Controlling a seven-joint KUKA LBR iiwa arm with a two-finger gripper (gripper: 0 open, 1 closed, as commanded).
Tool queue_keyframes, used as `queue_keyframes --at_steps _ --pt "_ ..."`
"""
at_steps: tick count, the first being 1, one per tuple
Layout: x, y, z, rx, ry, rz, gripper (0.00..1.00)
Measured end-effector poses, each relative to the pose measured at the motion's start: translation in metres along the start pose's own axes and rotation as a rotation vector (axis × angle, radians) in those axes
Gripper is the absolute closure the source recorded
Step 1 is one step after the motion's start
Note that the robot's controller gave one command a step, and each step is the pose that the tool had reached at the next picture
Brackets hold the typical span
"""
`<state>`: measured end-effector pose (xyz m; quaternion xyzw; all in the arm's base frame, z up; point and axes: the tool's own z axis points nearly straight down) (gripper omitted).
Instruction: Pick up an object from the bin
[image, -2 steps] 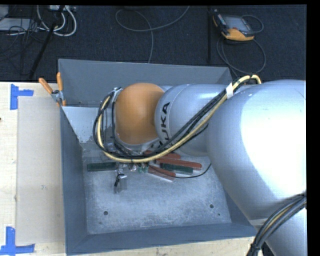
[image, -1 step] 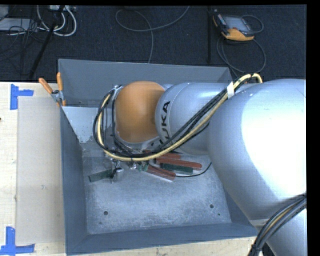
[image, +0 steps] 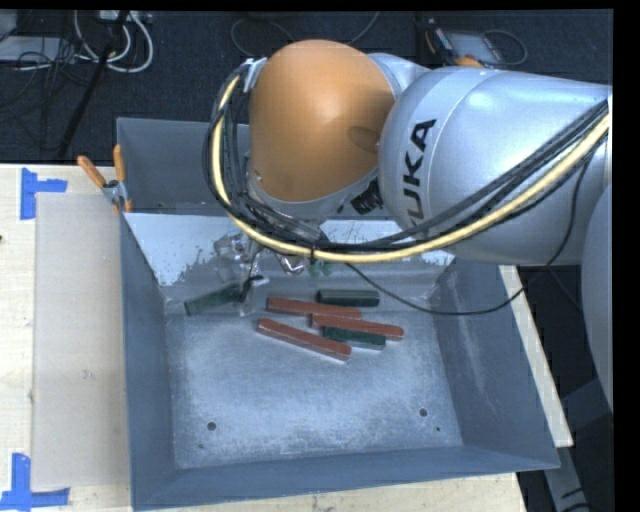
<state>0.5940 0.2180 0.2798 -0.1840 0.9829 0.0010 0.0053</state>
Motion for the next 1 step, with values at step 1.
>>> queue_keyframes --at_steps 1 --pt "-0.0077 -0.0472 0.0387 0.002 0.013 0.084 1.00"
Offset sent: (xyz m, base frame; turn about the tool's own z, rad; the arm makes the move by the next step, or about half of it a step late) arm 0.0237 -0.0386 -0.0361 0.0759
